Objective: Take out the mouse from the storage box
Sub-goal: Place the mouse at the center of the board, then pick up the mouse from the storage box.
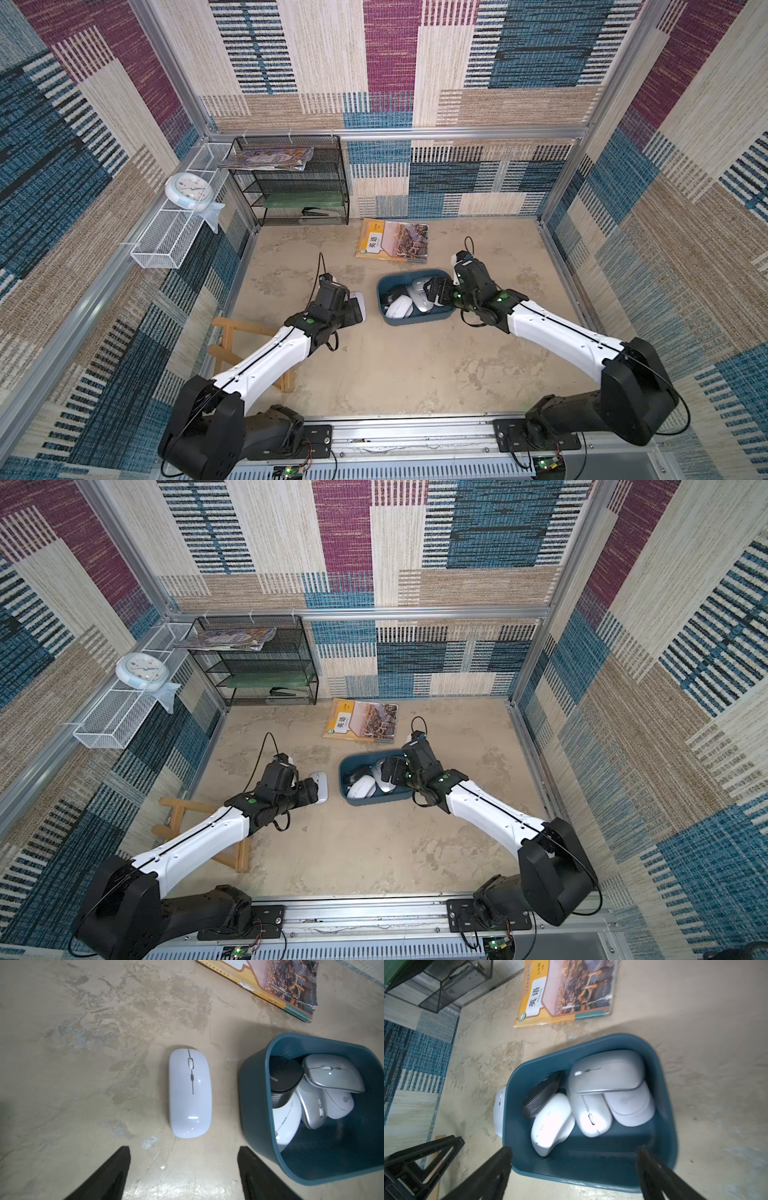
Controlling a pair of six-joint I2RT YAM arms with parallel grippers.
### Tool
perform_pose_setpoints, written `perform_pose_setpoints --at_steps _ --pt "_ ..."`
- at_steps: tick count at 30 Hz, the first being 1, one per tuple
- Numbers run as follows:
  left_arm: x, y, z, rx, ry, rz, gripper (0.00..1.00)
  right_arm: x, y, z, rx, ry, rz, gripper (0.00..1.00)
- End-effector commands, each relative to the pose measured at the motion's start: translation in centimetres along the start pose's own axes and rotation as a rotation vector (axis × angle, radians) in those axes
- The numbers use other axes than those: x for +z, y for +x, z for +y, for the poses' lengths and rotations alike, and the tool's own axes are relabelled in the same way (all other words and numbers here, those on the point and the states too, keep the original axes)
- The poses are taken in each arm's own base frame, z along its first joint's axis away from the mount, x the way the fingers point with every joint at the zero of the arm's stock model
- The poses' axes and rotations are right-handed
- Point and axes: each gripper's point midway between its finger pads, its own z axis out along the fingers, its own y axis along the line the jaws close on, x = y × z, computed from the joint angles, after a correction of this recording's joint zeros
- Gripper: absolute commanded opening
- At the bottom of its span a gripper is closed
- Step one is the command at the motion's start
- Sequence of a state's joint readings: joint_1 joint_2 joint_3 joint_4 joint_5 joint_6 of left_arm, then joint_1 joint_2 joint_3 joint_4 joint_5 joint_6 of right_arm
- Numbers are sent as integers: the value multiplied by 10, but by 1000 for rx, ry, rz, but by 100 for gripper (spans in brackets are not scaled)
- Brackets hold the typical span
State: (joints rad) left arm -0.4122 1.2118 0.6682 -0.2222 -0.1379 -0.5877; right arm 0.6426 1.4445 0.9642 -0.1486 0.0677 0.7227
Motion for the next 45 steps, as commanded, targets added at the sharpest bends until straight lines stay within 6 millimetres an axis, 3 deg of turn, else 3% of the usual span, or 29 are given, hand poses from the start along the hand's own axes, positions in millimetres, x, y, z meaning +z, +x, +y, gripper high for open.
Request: perform_pose_setpoints --at_steps 1,8,16,29,45 --pt "-5 -7 9 20 -25 -86 86 19 4 20 51 -12 28 95" --pt "-27 -22 6 -4 29 -198 90 71 27 51 45 9 138 92" --pt "-39 -26 4 -7 50 -217 91 99 37 51 74 51 173 85" --pt "-37 -25 -4 -1 83 -200 91 129 53 45 118 102 238 72" --pt "-32 -24 -3 6 70 -191 92 149 54 51 98 80 251 54"
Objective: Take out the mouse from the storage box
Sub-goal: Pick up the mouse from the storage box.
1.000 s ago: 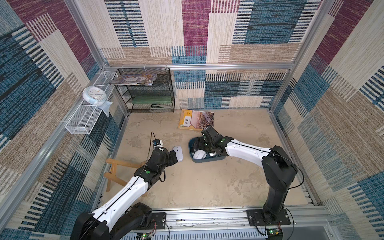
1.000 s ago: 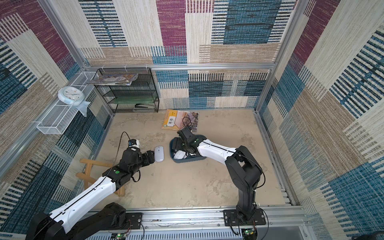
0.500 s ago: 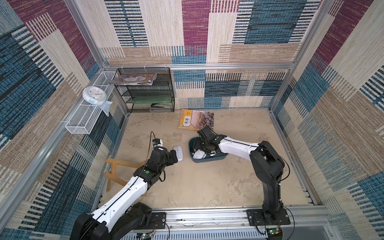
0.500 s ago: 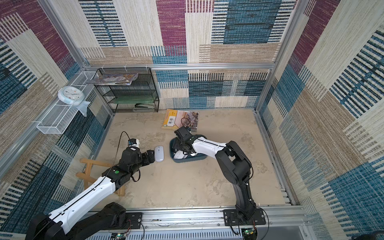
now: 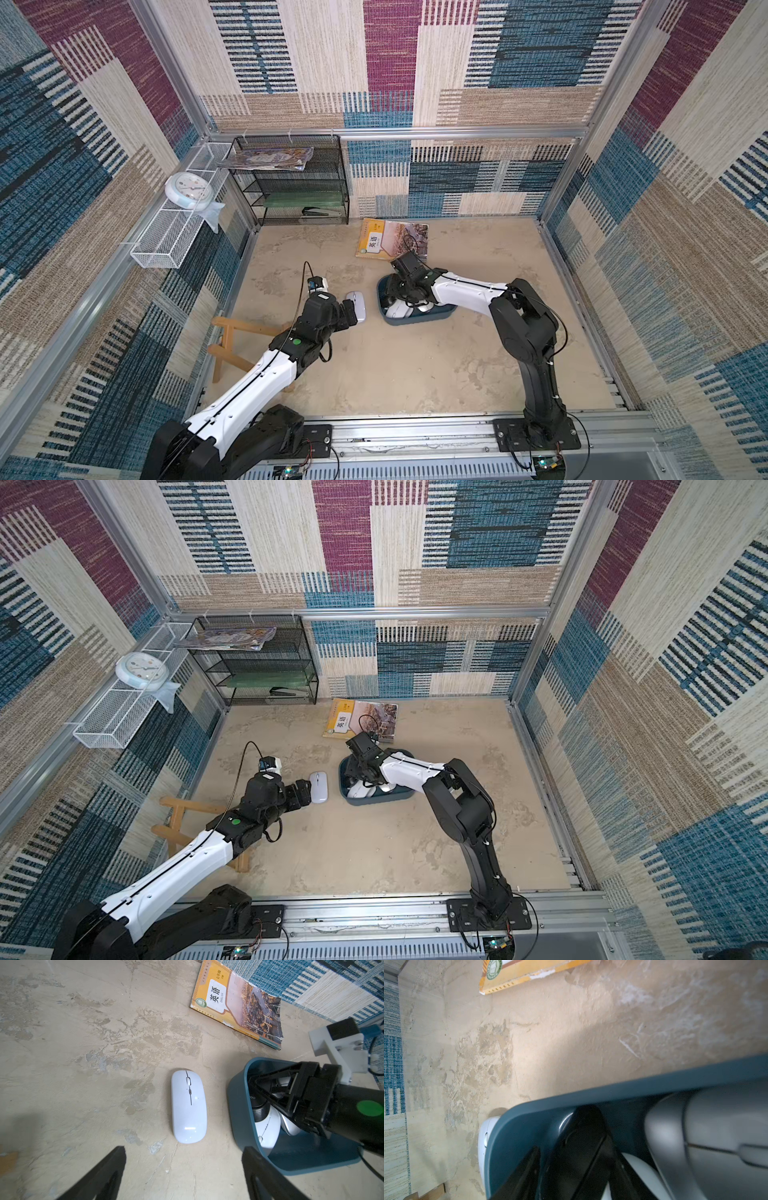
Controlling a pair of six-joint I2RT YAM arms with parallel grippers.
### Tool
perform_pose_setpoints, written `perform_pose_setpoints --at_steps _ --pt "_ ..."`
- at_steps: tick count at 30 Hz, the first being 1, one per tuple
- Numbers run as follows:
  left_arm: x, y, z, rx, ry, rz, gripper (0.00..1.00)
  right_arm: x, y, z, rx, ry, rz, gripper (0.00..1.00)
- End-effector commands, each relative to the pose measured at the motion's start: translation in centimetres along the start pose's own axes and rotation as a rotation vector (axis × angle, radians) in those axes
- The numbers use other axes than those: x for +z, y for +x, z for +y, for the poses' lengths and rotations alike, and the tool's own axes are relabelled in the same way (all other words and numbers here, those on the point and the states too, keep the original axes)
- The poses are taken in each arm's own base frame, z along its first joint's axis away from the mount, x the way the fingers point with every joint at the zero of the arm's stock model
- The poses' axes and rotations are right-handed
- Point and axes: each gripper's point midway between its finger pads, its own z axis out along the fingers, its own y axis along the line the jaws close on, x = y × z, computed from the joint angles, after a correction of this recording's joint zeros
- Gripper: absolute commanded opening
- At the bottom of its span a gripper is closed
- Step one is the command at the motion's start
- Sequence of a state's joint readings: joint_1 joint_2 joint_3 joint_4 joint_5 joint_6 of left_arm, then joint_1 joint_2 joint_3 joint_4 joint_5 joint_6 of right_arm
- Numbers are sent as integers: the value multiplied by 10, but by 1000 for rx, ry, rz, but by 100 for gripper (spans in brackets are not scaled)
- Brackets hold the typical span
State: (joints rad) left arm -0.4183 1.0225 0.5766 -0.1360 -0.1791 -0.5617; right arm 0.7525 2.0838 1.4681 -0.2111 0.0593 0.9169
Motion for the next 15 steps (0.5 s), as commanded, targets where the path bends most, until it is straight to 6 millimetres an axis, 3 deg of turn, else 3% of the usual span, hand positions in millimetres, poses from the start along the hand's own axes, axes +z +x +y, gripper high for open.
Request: perform_pose_setpoints --at_steps 1,6,15 --pt "0 -5 -1 6 3 -15 92 5 12 -2 -9 0 56 53" --pt "-1 -5 -1 5 4 -20 92 9 13 -1 11 -20 75 44" --pt "2 -5 -1 12 -3 -11 92 -26 -6 19 -6 -114 1 30"
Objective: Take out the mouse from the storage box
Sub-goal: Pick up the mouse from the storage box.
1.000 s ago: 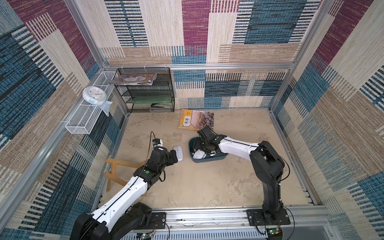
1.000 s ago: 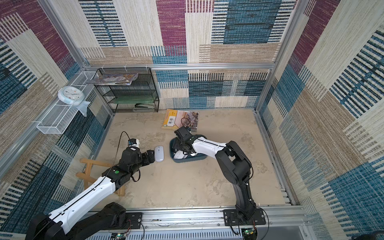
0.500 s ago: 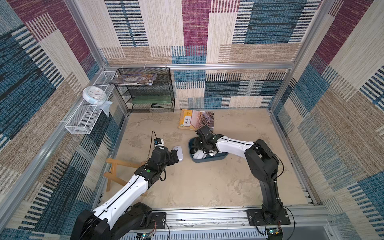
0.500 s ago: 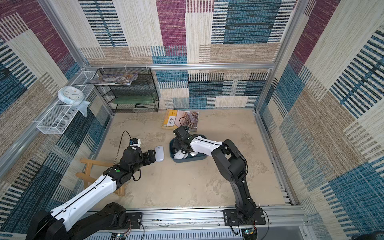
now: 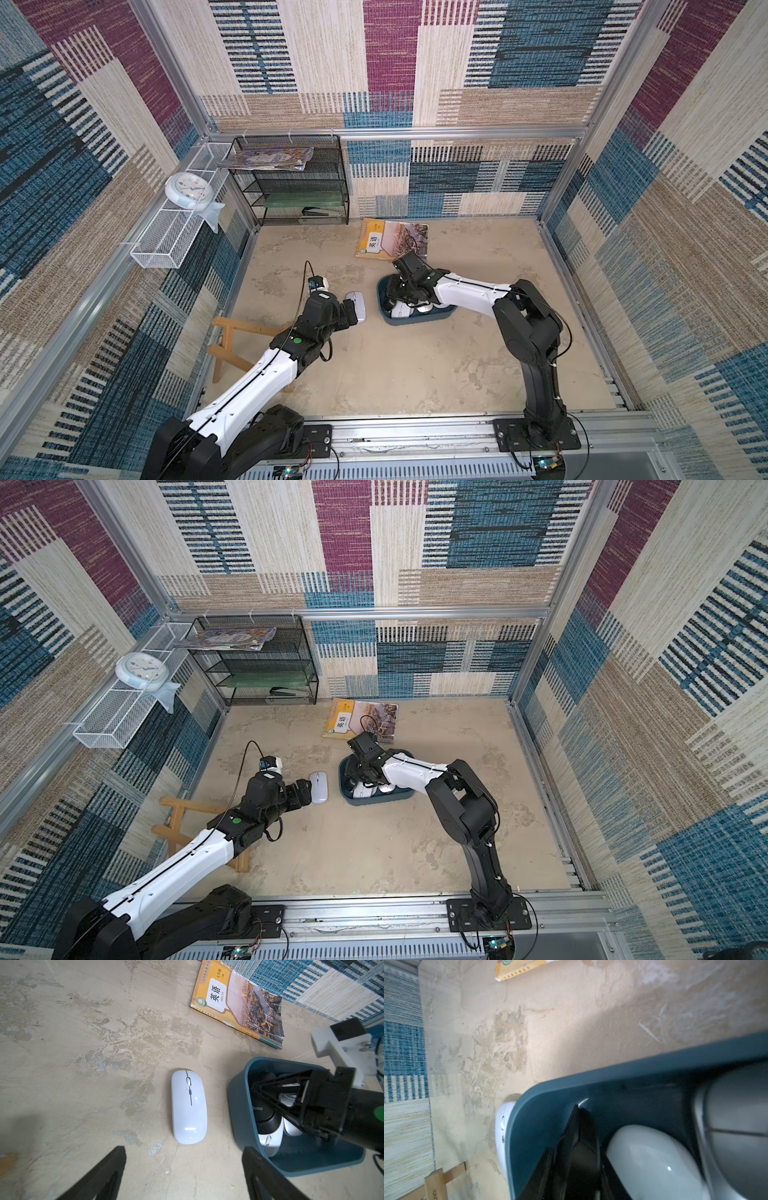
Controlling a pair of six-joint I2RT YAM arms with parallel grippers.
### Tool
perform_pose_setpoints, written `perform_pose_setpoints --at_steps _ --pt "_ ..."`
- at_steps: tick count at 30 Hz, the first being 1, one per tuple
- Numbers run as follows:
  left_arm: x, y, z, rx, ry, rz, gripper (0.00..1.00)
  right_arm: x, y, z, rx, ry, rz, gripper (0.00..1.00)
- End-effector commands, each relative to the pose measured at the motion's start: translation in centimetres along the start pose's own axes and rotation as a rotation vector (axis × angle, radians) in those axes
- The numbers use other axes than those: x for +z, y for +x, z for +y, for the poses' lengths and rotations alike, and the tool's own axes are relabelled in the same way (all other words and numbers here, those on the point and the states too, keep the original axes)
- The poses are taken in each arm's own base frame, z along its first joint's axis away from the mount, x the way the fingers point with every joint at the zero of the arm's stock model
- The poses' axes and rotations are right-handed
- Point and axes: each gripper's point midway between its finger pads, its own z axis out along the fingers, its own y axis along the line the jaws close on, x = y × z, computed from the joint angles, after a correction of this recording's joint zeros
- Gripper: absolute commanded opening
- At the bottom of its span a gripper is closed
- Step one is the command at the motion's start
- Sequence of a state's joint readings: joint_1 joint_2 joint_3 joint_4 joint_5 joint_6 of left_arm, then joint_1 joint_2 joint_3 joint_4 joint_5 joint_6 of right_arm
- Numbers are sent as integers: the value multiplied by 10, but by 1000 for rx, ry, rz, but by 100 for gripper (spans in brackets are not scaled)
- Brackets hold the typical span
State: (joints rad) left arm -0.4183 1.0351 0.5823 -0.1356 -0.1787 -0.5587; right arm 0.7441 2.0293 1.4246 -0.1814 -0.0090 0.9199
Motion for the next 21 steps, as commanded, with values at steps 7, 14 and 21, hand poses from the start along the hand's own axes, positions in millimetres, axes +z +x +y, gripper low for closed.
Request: perform_pose_setpoints --at_steps 7,14,21 --pt "-4 -7 1 6 -4 -32 92 -35 -10 20 -22 -119 -61 28" --pt "-15 -12 7 -12 -14 -84 92 -64 3 23 -36 -205 -58 25" --pt "-28 -18 25 -42 -79 -152 92 -95 36 12 -8 -259 -40 25"
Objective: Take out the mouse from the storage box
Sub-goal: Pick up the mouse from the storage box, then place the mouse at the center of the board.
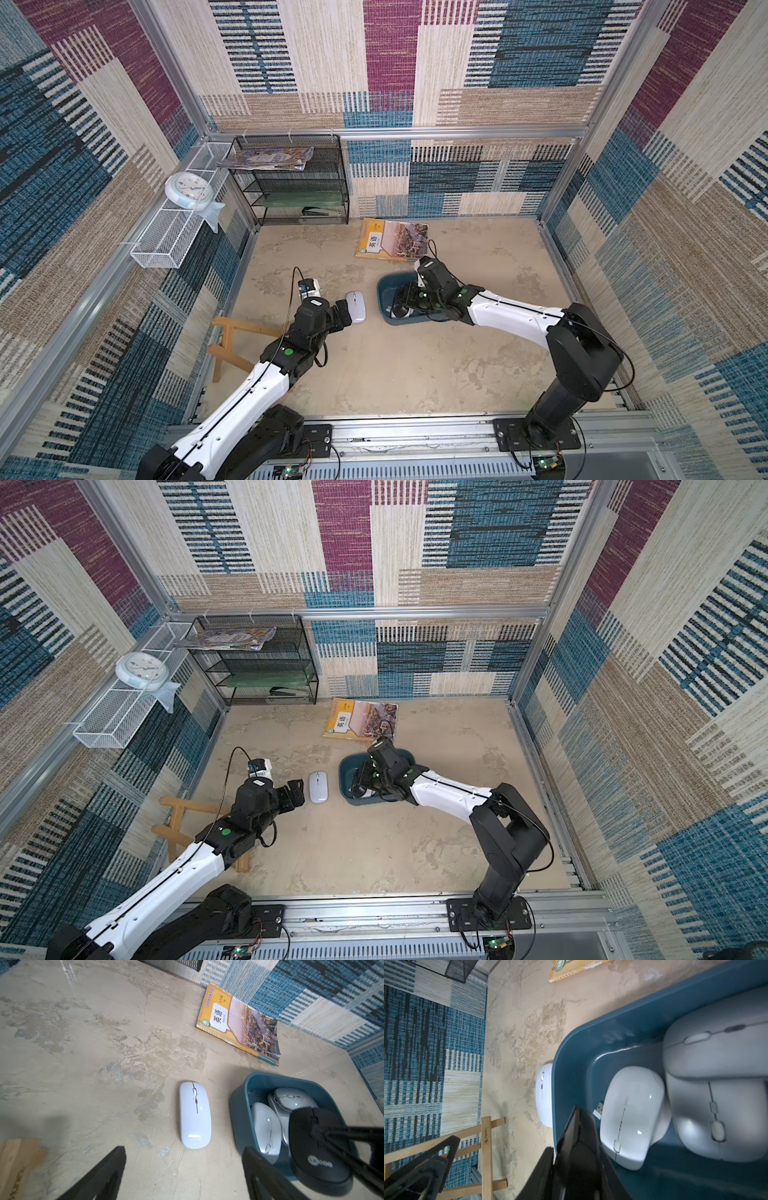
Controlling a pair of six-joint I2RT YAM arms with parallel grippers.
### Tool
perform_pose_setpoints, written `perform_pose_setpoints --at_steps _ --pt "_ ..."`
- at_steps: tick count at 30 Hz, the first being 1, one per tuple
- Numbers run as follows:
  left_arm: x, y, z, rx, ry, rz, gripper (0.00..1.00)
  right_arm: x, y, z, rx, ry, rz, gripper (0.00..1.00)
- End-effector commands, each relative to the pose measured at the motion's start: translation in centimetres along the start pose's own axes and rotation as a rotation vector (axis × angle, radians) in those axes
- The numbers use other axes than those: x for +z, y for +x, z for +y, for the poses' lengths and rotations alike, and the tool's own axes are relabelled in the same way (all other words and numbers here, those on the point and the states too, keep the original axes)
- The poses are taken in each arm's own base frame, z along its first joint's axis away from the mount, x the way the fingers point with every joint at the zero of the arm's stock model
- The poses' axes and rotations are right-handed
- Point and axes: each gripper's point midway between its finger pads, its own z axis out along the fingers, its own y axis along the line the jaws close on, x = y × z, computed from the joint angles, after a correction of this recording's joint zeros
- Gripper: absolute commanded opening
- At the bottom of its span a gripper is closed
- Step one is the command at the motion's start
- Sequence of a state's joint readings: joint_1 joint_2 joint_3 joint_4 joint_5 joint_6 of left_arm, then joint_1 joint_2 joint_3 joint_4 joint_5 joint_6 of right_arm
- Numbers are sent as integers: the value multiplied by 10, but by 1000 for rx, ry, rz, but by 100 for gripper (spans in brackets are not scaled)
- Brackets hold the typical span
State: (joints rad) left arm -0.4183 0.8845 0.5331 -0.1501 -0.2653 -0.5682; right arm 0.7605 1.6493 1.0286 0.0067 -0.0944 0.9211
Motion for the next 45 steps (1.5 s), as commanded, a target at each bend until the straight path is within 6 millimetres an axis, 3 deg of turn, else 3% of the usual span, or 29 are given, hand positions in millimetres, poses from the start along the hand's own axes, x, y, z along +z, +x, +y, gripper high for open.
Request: perform_pose_setpoints --at_steps 1,7,12,17,23,32,45 --pt "-4 -5 14 -15 -61 -46 92 -14 10 13 15 -74 -10 25" --pt "-8 -7 18 -19 -75 -69 92 -37 46 14 5 -68 -12 24" --pt "-10 -9 21 -19 -90 -76 92 -39 75 21 -29 -92 17 24" --pt "-10 -9 27 -18 -116 -87 92 -23 99 26 -49 -105 88 22" --pt "-12 -10 29 -20 -120 -107 92 -3 110 37 -90 -112 147 21" --pt "-13 -11 30 -15 -137 -98 92 26 125 32 -88 -63 226 21" --pt "-18 -14 27 -21 -113 -102 93 53 145 25 -56 -9 324 24"
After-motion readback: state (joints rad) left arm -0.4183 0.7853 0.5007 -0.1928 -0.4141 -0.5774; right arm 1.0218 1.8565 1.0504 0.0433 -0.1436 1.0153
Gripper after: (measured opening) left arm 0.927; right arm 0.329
